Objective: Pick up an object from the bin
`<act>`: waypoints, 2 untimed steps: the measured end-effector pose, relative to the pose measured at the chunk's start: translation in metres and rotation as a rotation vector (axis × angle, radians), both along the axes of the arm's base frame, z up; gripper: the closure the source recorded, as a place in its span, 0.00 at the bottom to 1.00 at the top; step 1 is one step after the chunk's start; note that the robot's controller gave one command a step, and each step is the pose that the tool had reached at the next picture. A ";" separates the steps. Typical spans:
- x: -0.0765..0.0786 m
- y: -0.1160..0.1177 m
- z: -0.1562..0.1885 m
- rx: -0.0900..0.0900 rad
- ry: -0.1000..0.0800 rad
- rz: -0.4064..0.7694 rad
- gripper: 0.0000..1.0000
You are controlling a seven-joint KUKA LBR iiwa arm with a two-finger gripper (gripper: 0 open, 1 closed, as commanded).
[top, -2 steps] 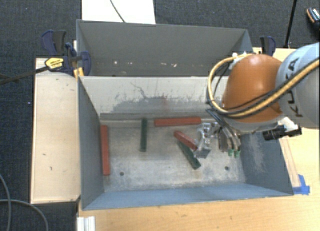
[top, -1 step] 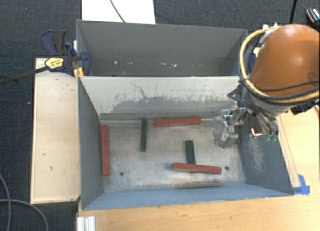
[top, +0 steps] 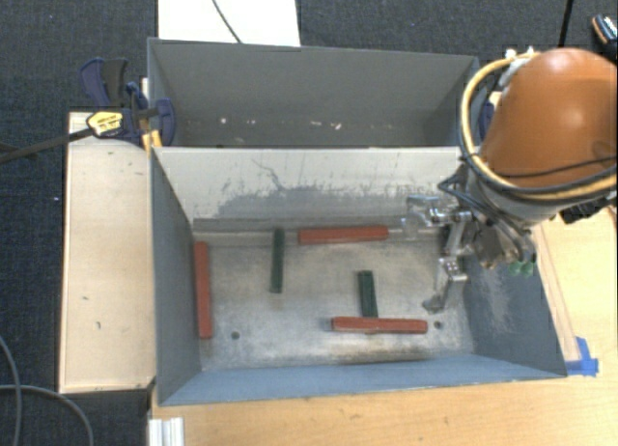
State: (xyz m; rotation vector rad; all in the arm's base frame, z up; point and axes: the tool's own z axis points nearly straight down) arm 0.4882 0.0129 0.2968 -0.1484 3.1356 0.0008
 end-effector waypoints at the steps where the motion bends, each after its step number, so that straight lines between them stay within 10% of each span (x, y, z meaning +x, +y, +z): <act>1: 0.009 0.007 -0.106 0.000 0.006 -0.266 0.00; 2: 0.007 0.002 -0.212 -0.001 0.007 -0.501 0.00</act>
Offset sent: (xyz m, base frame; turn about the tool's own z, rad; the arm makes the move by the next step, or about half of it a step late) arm 0.0094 0.0072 -0.1036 0.2659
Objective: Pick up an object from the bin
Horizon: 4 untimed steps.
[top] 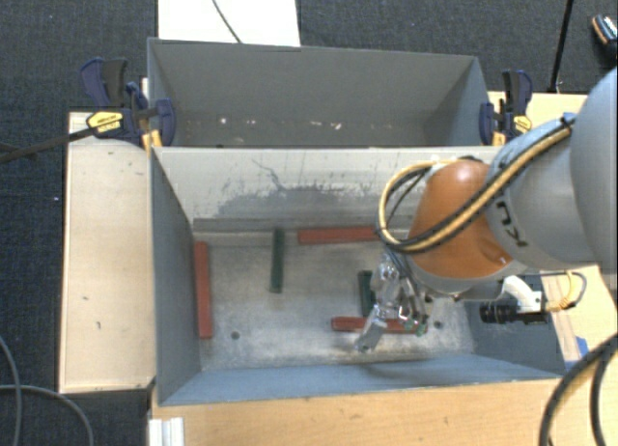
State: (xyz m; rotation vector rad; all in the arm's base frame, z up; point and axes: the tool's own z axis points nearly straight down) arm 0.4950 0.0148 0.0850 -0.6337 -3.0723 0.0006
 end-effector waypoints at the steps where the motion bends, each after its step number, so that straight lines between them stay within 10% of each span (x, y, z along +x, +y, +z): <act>1: 0.002 0.000 0.003 0.000 -0.005 0.000 1.00; 2: 0.023 -0.028 -0.015 0.000 -0.009 -0.042 1.00; 3: 0.011 -0.029 0.136 0.000 -0.015 0.013 1.00; 4: 0.032 -0.073 0.114 -0.002 -0.009 0.128 1.00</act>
Offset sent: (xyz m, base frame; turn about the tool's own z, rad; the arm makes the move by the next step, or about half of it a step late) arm 0.0000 0.0000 0.0000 0.0000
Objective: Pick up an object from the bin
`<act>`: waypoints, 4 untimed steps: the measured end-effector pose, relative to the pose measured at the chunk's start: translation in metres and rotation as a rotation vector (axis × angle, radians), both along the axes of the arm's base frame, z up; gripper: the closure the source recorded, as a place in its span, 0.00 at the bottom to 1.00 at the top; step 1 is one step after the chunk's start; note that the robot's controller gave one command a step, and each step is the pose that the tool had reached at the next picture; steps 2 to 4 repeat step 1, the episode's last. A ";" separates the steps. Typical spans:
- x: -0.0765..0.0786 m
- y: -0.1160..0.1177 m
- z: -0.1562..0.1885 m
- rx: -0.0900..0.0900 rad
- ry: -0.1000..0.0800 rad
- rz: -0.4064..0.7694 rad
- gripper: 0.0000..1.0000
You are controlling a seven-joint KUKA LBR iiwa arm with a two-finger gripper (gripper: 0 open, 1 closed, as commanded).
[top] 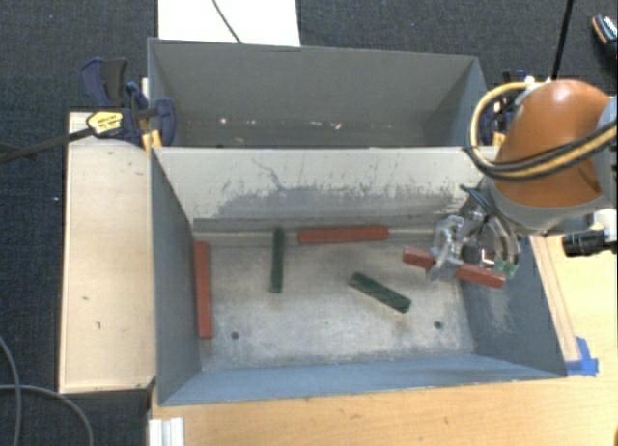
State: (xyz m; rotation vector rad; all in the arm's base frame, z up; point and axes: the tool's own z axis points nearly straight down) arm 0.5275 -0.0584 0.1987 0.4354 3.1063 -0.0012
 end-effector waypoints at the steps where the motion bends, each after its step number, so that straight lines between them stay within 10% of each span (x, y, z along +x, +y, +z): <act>1: 0.011 -0.014 0.081 -0.002 -0.005 0.309 1.00; 4: 0.011 -0.014 0.081 -0.002 -0.005 0.309 1.00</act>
Offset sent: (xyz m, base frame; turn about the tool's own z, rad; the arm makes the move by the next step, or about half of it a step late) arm 0.0085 -0.0129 0.0775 -0.3099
